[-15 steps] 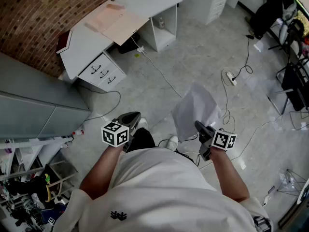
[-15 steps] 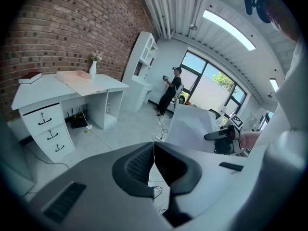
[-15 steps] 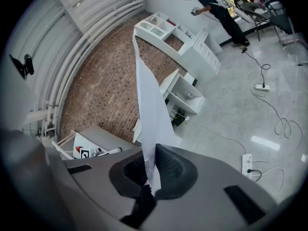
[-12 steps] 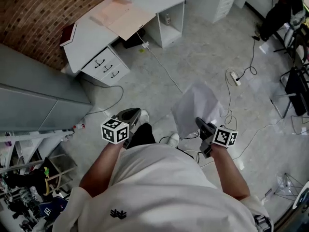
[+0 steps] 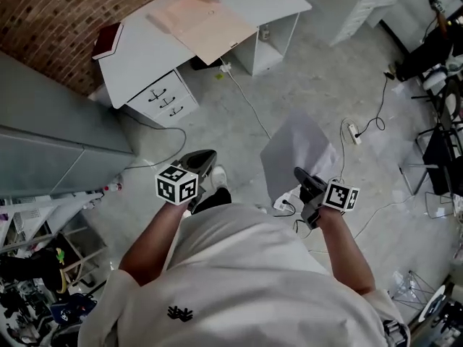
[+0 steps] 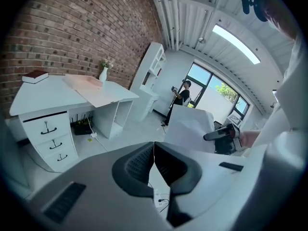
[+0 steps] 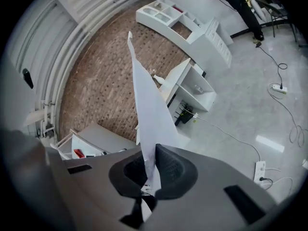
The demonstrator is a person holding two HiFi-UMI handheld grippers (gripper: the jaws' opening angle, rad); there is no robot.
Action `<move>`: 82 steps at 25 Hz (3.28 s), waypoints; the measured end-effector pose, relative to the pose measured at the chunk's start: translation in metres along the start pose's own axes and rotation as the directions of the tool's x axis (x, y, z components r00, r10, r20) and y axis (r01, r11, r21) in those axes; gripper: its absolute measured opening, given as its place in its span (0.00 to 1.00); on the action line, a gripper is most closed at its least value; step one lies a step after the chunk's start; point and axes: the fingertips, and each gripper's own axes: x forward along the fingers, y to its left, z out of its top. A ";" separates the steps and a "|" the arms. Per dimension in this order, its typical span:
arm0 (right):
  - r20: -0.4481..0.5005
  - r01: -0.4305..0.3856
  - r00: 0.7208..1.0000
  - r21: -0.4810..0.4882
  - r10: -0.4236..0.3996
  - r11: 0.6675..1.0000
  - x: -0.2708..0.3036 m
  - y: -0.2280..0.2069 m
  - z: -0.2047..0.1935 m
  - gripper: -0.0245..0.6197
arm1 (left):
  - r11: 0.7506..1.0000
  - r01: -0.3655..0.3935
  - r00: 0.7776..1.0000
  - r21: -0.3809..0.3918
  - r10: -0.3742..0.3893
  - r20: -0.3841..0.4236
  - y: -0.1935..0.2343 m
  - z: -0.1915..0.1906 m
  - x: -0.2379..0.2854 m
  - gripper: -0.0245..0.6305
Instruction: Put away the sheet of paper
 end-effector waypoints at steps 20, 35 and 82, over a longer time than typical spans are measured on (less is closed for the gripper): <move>0.030 -0.167 0.986 0.109 0.165 0.980 0.271 0.124 0.185 0.08 | 0.999 0.000 0.987 -0.039 0.006 0.161 0.195 0.139 -0.045 0.07; -0.099 -0.252 0.953 0.255 0.285 0.933 0.458 0.105 0.362 0.08 | 0.981 -0.181 0.970 -0.070 0.190 0.151 0.303 0.280 0.033 0.07; -0.270 0.162 0.956 0.169 -0.113 0.972 0.835 0.042 0.448 0.08 | 0.973 -0.166 0.973 -0.159 0.188 0.135 0.548 0.368 0.026 0.07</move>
